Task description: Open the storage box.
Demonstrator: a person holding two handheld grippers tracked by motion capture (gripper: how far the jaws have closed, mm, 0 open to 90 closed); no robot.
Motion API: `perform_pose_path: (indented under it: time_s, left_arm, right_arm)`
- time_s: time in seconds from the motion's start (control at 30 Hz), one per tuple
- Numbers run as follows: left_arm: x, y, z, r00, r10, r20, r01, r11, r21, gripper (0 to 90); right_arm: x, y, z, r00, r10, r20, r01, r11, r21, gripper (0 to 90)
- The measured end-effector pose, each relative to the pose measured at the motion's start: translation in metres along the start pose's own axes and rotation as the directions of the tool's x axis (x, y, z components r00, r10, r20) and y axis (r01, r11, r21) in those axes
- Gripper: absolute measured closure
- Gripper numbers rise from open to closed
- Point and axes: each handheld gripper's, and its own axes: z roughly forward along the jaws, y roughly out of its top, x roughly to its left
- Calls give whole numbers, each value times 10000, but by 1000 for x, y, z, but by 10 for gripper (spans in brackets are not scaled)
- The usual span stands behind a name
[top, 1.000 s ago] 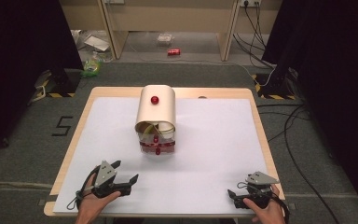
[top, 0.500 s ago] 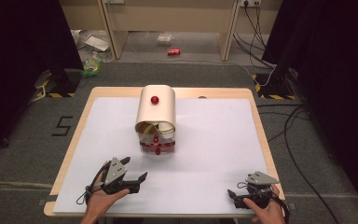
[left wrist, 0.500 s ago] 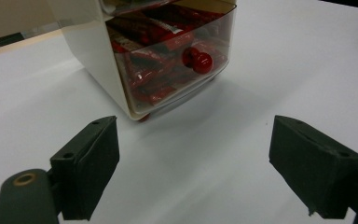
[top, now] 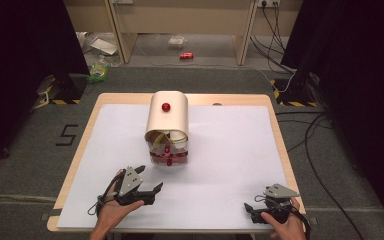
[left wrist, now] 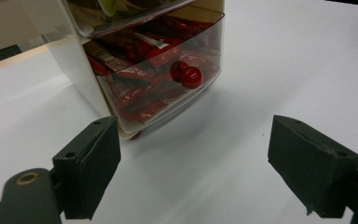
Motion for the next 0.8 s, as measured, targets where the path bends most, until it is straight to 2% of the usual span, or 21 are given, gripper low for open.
perform_pose_path:
  time_s: [0.33,0.4,0.63,0.8]
  left_arm:
    - [-7,8,7,9986,516,80,-516,9987,-52,165]
    - [-9,10,11,9962,870,-17,-870,9961,-134,163]
    - [-13,14,17,9939,1106,-17,-1106,9938,-133,158]
    - [-17,20,23,9868,1615,-153,-1619,9864,-299,155]
  right_arm:
    - [0,0,0,10000,-19,-15,19,10000,-10,1]
    - [0,0,0,10000,-16,-20,16,10000,-30,1]
    - [0,0,0,10000,-19,-23,19,10000,-48,1]
    - [-1,0,0,10000,-51,-23,51,10000,-58,1]
